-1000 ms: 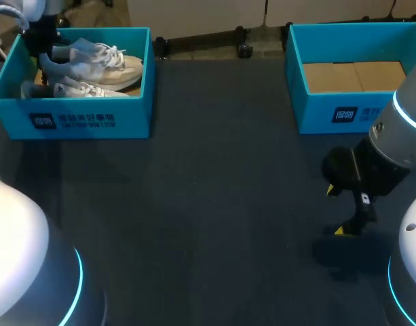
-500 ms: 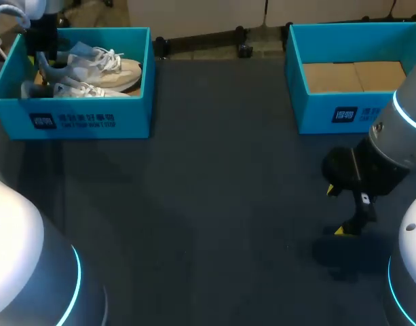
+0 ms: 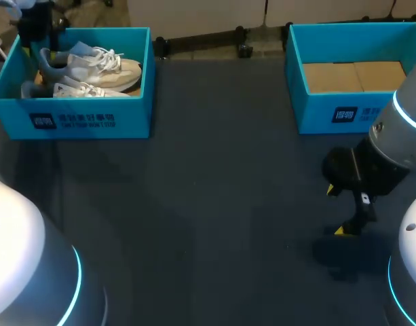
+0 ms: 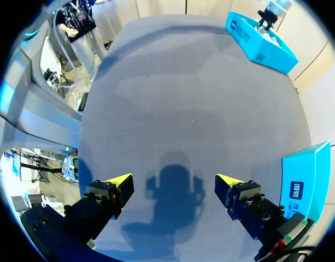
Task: Take the shoe out of the shoebox, open the shoe tongue, remove and reinsert the insole, then place the shoe into the shoebox
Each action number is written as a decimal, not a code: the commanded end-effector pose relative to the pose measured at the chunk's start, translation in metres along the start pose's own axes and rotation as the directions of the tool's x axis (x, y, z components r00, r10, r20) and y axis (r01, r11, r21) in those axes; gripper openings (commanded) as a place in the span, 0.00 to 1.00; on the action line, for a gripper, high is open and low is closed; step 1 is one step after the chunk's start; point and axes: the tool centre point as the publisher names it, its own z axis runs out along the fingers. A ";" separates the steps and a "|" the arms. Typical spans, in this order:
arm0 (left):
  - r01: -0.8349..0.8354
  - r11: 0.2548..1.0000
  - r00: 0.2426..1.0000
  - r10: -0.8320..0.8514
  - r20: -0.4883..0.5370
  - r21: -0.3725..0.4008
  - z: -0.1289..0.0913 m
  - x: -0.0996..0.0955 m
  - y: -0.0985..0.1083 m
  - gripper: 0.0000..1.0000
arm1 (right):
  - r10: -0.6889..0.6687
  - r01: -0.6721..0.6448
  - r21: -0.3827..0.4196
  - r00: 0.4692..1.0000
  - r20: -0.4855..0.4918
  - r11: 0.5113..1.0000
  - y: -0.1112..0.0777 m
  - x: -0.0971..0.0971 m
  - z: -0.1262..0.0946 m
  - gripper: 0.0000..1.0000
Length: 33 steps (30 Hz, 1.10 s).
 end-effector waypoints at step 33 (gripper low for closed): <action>-0.097 0.995 0.970 0.090 0.228 0.019 -0.077 0.024 -0.158 1.00 | 0.000 0.000 0.000 1.000 0.002 1.000 -0.001 0.001 0.001 1.00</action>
